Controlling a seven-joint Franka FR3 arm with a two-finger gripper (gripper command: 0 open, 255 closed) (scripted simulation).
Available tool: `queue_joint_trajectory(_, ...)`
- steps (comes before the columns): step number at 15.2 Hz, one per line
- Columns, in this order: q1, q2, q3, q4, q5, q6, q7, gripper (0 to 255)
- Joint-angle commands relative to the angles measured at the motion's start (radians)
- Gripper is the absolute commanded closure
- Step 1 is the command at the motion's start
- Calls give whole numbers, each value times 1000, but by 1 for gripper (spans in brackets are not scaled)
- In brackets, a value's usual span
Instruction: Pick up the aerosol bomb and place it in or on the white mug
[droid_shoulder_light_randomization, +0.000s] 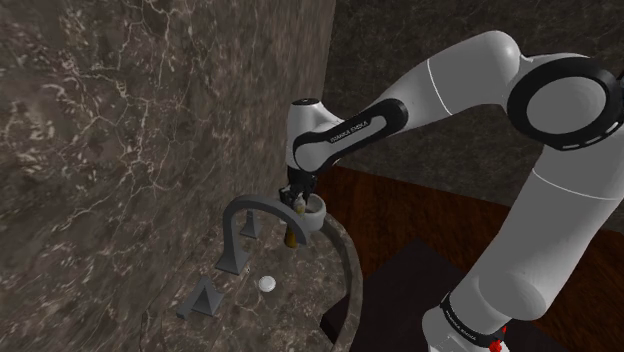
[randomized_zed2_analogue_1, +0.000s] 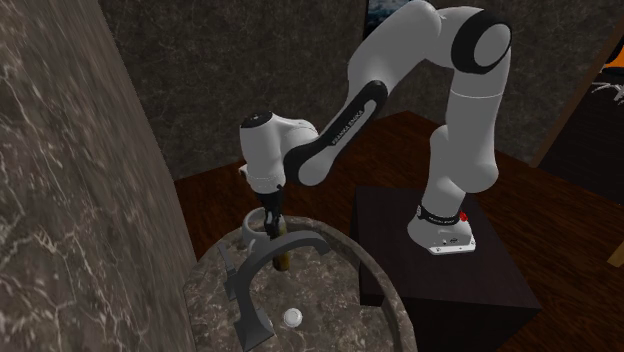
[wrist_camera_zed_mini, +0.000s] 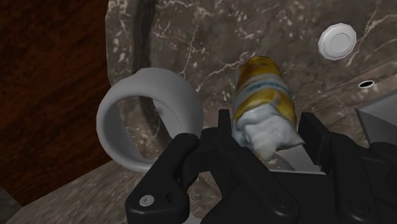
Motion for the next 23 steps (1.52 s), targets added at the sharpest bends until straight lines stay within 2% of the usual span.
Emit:
queue_joint_trajectory(1,-1,-19,1,7,7,-26,-4,255)
queue_joint_trajectory(21,-6,-143,2,133,43,-271,-29,255)
queue_joint_trajectory(23,-25,-120,-17,187,35,-303,-64,255)
